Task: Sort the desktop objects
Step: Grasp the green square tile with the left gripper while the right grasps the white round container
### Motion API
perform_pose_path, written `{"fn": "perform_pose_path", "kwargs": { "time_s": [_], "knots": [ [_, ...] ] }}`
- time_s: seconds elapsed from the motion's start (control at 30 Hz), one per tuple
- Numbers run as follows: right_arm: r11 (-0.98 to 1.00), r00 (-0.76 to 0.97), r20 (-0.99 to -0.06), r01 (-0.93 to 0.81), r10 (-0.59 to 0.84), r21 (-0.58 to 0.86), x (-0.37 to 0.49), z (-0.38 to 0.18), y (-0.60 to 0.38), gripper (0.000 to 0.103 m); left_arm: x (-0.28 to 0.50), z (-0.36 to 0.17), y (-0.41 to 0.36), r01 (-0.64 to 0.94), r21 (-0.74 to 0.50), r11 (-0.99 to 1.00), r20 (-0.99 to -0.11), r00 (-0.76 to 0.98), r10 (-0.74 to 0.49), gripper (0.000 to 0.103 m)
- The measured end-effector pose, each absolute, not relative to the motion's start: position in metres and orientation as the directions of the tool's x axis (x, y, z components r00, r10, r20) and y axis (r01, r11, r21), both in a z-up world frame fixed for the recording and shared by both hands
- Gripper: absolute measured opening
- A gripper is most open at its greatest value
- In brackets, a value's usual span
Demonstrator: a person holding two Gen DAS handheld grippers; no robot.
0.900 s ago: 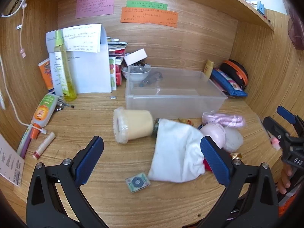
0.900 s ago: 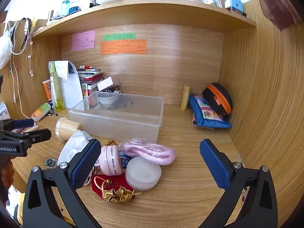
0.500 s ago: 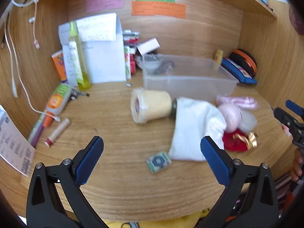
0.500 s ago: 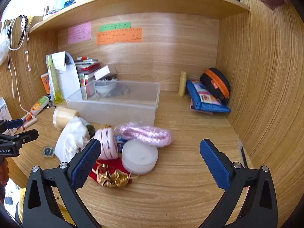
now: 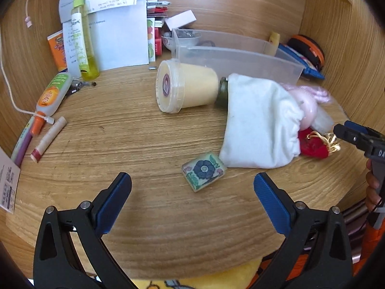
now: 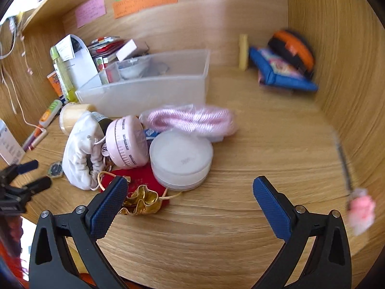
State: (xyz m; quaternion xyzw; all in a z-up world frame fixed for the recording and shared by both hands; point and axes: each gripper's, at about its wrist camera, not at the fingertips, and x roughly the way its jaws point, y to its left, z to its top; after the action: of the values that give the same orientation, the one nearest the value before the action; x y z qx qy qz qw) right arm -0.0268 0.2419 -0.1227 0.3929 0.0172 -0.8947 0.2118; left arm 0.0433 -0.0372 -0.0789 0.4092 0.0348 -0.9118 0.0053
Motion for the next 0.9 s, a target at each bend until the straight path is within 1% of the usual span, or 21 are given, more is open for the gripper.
{"fn": "perform_pose_path", "kwargs": {
  "time_s": [0.03, 0.1, 0.17, 0.2, 0.27, 0.33, 0.4, 0.43, 0.53, 0.6, 0.67, 0.7, 0.73, 0.77, 0.8, 0.87, 0.9],
  "knots": [
    [-0.912, -0.595, -0.716, 0.384, -0.364, 0.145, -0.030, -0.125, 0.242, 0.103, 0.041, -0.081, -0.039, 0.043, -0.054, -0.998, -0.747, -0.664, 0.012, 0.103],
    [-0.915, -0.584, -0.726, 0.370, -0.365, 0.162, -0.037, -0.129, 0.241, 0.103, 0.037, -0.081, -0.042, 0.054, -0.052, -0.997, -0.745, -0.668, 0.003, 0.098],
    [-0.915, -0.572, -0.732, 0.364, -0.369, 0.177, -0.042, -0.131, 0.240, 0.103, 0.034, -0.082, -0.043, 0.063, -0.033, -0.997, -0.744, -0.668, -0.018, 0.083],
    [-0.914, -0.563, -0.739, 0.362, -0.370, 0.182, -0.044, -0.133, 0.239, 0.103, 0.032, -0.084, -0.044, 0.063, -0.029, -0.998, -0.747, -0.665, -0.021, 0.081],
    [-0.913, -0.550, -0.749, 0.365, -0.370, 0.184, -0.049, -0.134, 0.237, 0.103, 0.030, -0.087, -0.045, 0.063, -0.037, -0.997, -0.753, -0.658, -0.014, 0.081],
    [-0.916, -0.551, -0.757, 0.369, -0.350, 0.155, -0.050, -0.137, 0.233, 0.103, 0.032, -0.088, -0.044, 0.059, -0.025, -0.998, -0.746, -0.665, -0.020, 0.080],
    [-0.923, -0.565, -0.758, 0.366, -0.325, 0.123, -0.051, -0.138, 0.227, 0.100, 0.032, -0.088, -0.043, 0.053, -0.019, -0.998, -0.742, -0.670, -0.021, 0.077],
    [-0.924, -0.572, -0.756, 0.365, -0.317, 0.111, -0.052, -0.138, 0.226, 0.097, 0.032, -0.089, -0.043, 0.056, -0.016, -0.998, -0.738, -0.675, -0.026, 0.075],
    [-0.923, -0.578, -0.753, 0.371, -0.315, 0.101, -0.055, -0.138, 0.224, 0.086, 0.032, -0.089, -0.044, 0.059, -0.016, -0.998, -0.730, -0.683, -0.029, 0.073],
    [-0.922, -0.580, -0.749, 0.373, -0.321, 0.106, -0.055, -0.139, 0.223, 0.079, 0.032, -0.089, -0.044, 0.062, -0.012, -0.998, -0.725, -0.688, -0.034, 0.067],
    [-0.920, -0.589, -0.741, 0.378, -0.323, 0.101, -0.056, -0.138, 0.221, 0.069, 0.032, -0.088, -0.044, 0.060, -0.004, -0.998, -0.719, -0.694, -0.039, 0.054],
    [-0.921, -0.595, -0.739, 0.380, -0.317, 0.090, -0.056, -0.138, 0.220, 0.065, 0.032, -0.088, -0.044, 0.060, 0.001, -0.998, -0.716, -0.697, -0.042, 0.051],
    [-0.924, -0.600, -0.738, 0.374, -0.308, 0.082, -0.054, -0.138, 0.219, 0.063, 0.032, -0.088, -0.044, 0.061, -0.002, -0.998, -0.715, -0.698, -0.041, 0.045],
    [-0.925, -0.604, -0.736, 0.372, -0.306, 0.078, -0.054, -0.138, 0.219, 0.063, 0.032, -0.088, -0.045, 0.065, -0.006, -0.998, -0.713, -0.699, -0.041, 0.040],
    [-0.925, -0.607, -0.733, 0.372, -0.306, 0.078, -0.053, -0.138, 0.219, 0.063, 0.032, -0.087, -0.046, 0.073, -0.003, -0.997, -0.713, -0.699, -0.049, 0.037],
    [-0.926, -0.613, -0.729, 0.369, -0.305, 0.077, -0.051, -0.138, 0.220, 0.063, 0.032, -0.087, -0.050, 0.087, -0.014, -0.996, -0.712, -0.701, -0.051, 0.027],
    [-0.927, -0.616, -0.727, 0.367, -0.303, 0.076, -0.049, -0.137, 0.220, 0.063, 0.033, -0.087, -0.053, 0.092, -0.027, -0.995, -0.711, -0.702, -0.045, 0.024]
  ]
}}
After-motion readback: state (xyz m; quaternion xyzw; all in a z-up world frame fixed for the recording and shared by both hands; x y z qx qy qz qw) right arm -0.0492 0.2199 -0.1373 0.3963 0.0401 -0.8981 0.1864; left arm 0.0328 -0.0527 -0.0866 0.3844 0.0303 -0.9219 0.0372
